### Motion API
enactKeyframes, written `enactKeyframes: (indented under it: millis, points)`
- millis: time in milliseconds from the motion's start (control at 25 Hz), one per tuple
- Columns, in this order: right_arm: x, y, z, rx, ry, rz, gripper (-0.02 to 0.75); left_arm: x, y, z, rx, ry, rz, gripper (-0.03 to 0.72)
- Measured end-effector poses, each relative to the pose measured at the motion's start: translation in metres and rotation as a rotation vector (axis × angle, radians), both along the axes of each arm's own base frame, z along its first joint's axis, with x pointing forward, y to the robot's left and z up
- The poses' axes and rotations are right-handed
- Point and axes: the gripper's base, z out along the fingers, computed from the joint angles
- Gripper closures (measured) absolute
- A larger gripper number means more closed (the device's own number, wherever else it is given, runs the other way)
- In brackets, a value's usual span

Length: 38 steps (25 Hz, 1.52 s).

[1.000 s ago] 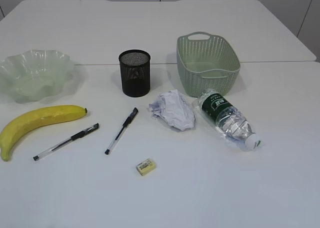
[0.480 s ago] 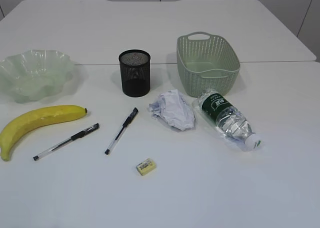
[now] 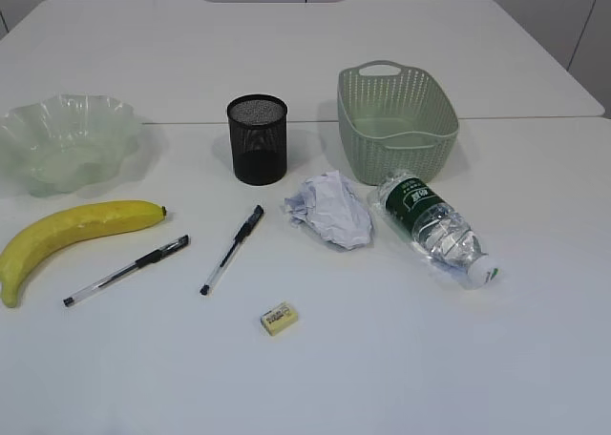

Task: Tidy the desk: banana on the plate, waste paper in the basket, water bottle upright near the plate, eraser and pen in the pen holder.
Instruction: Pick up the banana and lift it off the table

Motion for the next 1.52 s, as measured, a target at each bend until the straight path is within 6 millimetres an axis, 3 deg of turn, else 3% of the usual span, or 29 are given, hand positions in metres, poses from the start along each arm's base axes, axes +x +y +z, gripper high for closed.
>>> enactKeyframes:
  millis: [320,560,720,960,1160,1520]
  points:
    - [0.001,0.003,0.005,0.035,-0.018,0.022,0.200,0.002,0.000,0.017,0.085,-0.108,-0.034,0.244]
    - [0.023,0.003,0.015,0.029,0.009,0.011,0.202,0.028,0.003,0.035,0.130,-0.092,-0.022,0.244]
    - [0.038,0.003,0.020,0.028,0.065,0.009,0.202,0.058,0.005,0.048,0.157,-0.047,-0.020,0.244]
    - [0.059,0.005,0.019,0.046,0.138,0.012,0.202,0.116,0.006,0.056,0.240,0.090,-0.071,0.253]
    - [0.062,0.007,0.025,0.045,0.133,0.032,0.202,0.164,0.005,0.062,0.269,0.192,-0.114,0.254]
    - [0.062,0.007,0.034,0.033,0.106,0.041,0.202,0.229,-0.027,0.074,0.442,0.260,-0.368,0.255]
